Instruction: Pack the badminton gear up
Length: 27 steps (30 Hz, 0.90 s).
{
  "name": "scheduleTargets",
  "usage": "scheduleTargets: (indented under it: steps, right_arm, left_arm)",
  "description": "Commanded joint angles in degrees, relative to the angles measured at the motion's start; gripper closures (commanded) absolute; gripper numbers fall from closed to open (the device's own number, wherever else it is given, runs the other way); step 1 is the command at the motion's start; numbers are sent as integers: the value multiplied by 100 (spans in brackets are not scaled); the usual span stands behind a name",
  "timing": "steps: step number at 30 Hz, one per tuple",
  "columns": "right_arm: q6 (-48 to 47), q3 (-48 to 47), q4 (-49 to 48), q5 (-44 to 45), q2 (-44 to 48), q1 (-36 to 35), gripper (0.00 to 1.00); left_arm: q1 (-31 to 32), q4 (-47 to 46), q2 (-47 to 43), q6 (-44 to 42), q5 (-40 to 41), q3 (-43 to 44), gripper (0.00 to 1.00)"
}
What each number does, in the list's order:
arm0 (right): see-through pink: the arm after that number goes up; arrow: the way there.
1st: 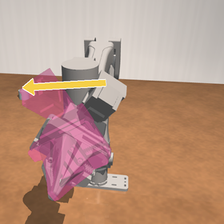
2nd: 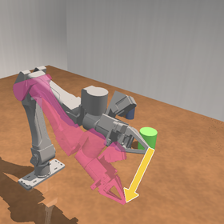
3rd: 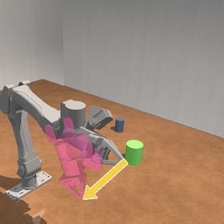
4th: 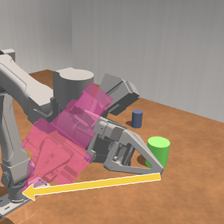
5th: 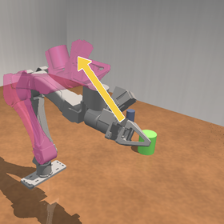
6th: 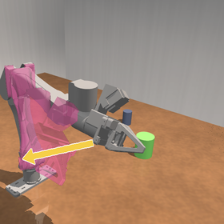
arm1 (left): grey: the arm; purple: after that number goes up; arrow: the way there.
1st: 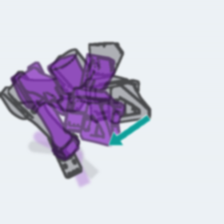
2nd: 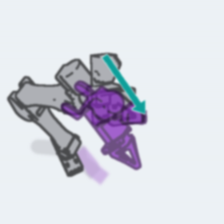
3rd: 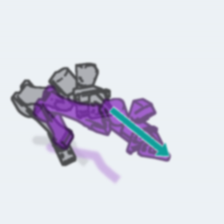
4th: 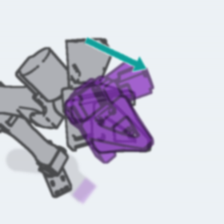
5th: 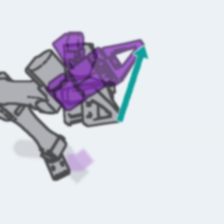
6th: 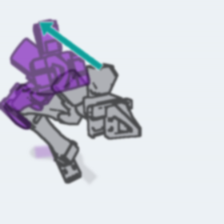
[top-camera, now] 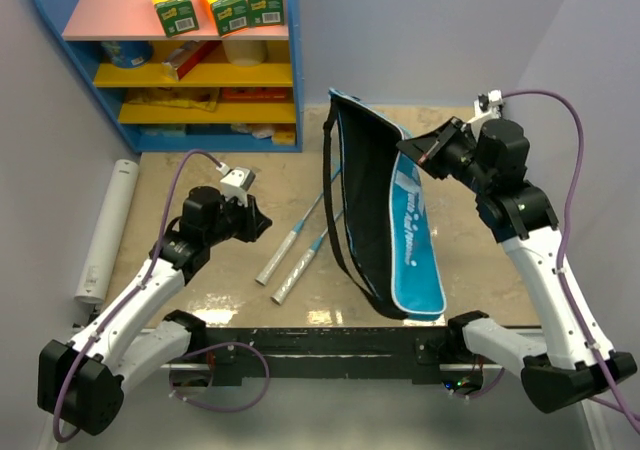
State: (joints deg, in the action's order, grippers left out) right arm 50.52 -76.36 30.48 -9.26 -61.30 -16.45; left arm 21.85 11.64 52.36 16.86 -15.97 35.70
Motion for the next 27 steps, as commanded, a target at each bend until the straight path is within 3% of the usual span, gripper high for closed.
scheduleTargets:
  steps: [1,5,8,9,11,14,18,19,21,27]
  right_arm:
    - [1186,541,-1540,-1041,565,-8,100]
    - [2057,2025,-2239,-562,2019,-8,100]
    - [2917,3913,-2520,-253,3086,-8,100]
    - [3198,4771,-2529,-261,3672,-25,100]
    - [3105,5209,-2102,-226,3993,-43,100]
    - [2420,5149,-1379,72,4117,-34,100]
    - [1166,4387,-861,73,3188,-34,52]
    - [953,4236,-816,56,2750,-43,48]
    - [442,3885,-754,90,2326,-52,41]
    - [-419,3338,-719,319,955,-60,37]
  left_arm:
    - [-58,-188,-121,-78,-144,103,78]
    - [-66,-171,-156,-87,-108,86,78]
    - [-66,-188,-138,-87,-161,86,78]
    - [-66,-206,-121,-78,-161,77,78]
    - [-75,-223,-59,-69,-214,86,78]
    - [-93,-250,20,-60,-275,86,78]
    - [-119,-285,82,-34,-372,86,78]
    - [-137,-294,90,-34,-381,86,78]
    - [-163,-285,99,-34,-390,77,78]
    - [-207,-285,134,-34,-398,86,77]
